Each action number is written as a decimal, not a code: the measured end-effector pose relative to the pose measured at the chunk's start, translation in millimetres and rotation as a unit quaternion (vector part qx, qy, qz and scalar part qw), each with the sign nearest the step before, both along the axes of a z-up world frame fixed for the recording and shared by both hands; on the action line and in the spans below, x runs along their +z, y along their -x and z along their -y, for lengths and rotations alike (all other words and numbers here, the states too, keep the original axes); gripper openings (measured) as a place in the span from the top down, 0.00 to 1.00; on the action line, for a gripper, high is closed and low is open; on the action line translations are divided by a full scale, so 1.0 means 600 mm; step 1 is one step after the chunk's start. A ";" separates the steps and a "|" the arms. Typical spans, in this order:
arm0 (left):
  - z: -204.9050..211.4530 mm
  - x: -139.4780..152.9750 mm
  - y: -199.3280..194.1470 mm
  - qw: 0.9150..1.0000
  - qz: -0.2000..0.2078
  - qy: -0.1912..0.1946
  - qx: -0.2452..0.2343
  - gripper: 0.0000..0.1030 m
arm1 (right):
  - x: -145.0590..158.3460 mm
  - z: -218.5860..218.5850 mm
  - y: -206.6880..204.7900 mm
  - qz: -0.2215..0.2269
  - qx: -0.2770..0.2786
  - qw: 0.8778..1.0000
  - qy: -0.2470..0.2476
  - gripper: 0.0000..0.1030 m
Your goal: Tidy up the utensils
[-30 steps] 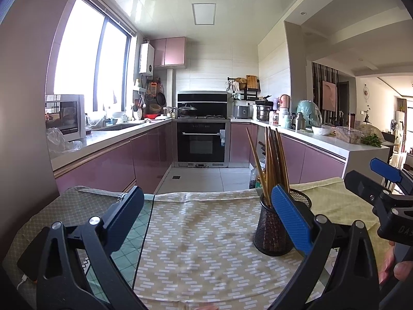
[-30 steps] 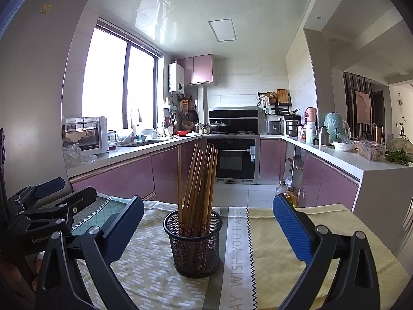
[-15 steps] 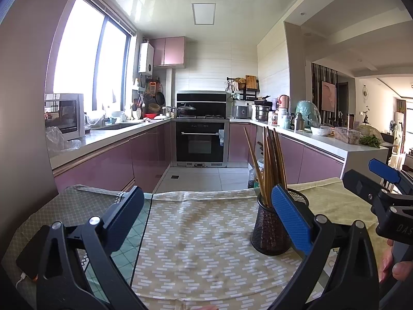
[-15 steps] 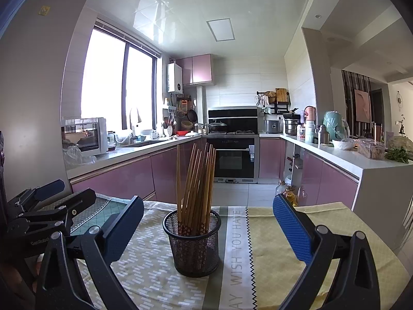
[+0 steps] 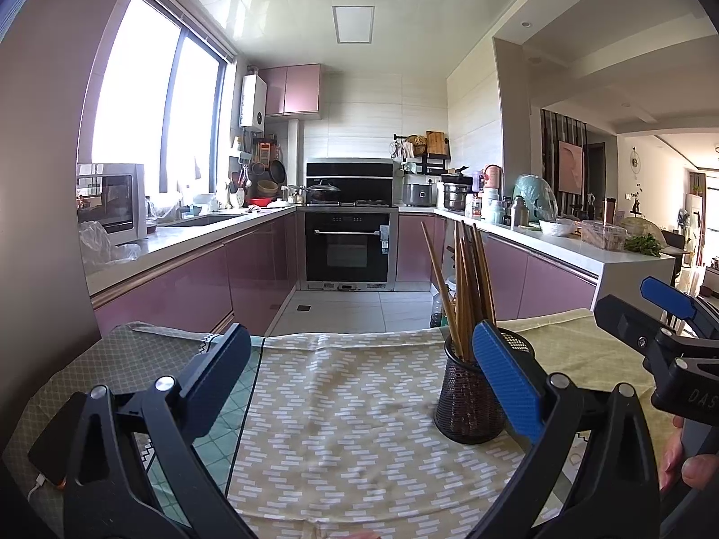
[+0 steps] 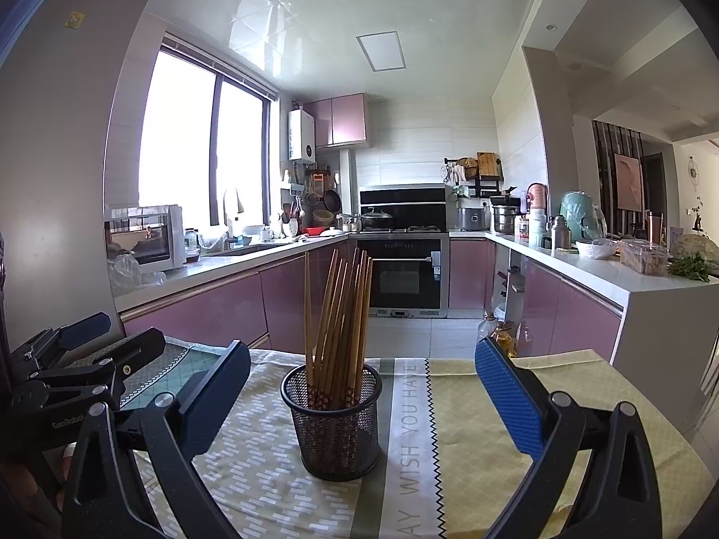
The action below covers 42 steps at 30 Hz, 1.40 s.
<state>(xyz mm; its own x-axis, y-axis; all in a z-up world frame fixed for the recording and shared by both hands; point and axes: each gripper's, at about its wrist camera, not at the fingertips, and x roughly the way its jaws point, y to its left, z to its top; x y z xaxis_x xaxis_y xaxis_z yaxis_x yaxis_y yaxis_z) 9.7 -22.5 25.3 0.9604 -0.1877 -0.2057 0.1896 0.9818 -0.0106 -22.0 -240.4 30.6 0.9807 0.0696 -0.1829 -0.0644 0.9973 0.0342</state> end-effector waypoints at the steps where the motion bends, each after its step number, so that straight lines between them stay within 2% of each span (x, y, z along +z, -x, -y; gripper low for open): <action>1: 0.000 0.000 0.000 1.000 0.000 0.000 0.001 0.05 | 0.000 0.000 0.000 -0.001 0.000 1.000 0.000 0.06; 42: 0.004 -0.002 -0.001 1.000 -0.004 -0.002 0.000 0.05 | -0.001 0.003 -0.003 -0.006 -0.007 1.000 -0.005 0.06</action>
<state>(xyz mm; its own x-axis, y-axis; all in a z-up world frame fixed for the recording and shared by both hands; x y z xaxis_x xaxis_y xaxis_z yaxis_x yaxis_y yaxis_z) 10.5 -24.8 23.9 0.9587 -0.1872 -0.2141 0.1899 0.9818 -0.0083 -20.1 -242.4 30.0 0.9791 0.0586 -0.1949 -0.0509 0.9977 0.0443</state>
